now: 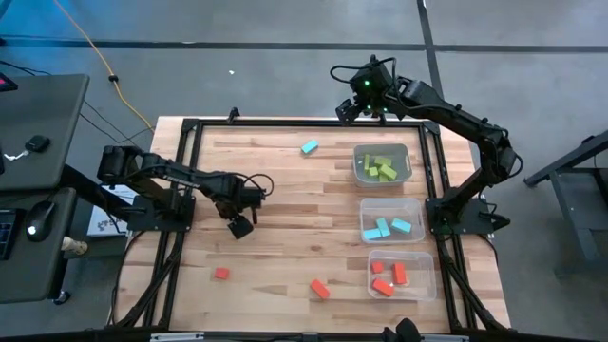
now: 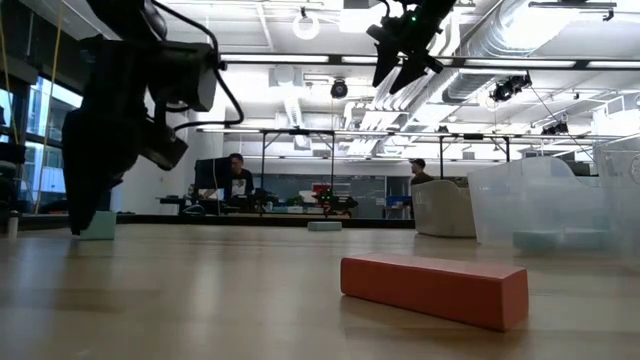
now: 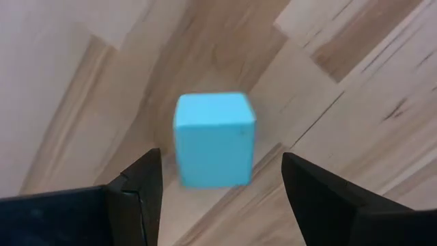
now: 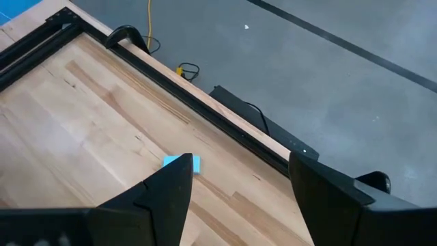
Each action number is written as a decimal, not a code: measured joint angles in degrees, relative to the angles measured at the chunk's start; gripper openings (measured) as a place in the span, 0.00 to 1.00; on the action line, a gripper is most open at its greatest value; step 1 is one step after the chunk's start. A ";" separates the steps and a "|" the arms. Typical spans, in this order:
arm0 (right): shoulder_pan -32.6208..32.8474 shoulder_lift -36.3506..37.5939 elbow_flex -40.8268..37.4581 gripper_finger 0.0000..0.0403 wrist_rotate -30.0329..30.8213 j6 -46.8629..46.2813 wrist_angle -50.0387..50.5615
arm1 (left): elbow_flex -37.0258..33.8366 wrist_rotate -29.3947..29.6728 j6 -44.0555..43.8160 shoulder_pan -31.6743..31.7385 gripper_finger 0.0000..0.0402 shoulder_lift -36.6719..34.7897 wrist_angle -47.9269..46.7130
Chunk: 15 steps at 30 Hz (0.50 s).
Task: Sort & place blocks by color
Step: Put the light blue block into the top transparent bin
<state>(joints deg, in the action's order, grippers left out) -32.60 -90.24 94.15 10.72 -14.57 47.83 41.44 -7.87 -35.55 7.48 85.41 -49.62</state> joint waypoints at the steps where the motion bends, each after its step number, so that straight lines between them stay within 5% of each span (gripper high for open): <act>1: 0.00 0.00 0.00 0.58 0.00 0.00 0.01 | -0.19 -0.05 -0.27 -0.13 0.55 0.00 0.84; 15: 0.00 -0.02 -0.04 0.58 0.00 -0.58 0.01 | -0.28 3.16 -0.32 -0.57 0.52 0.00 2.00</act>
<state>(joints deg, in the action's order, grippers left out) -32.60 -90.26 94.11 10.72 -15.15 47.83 41.17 -4.71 -35.87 6.92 85.41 -47.62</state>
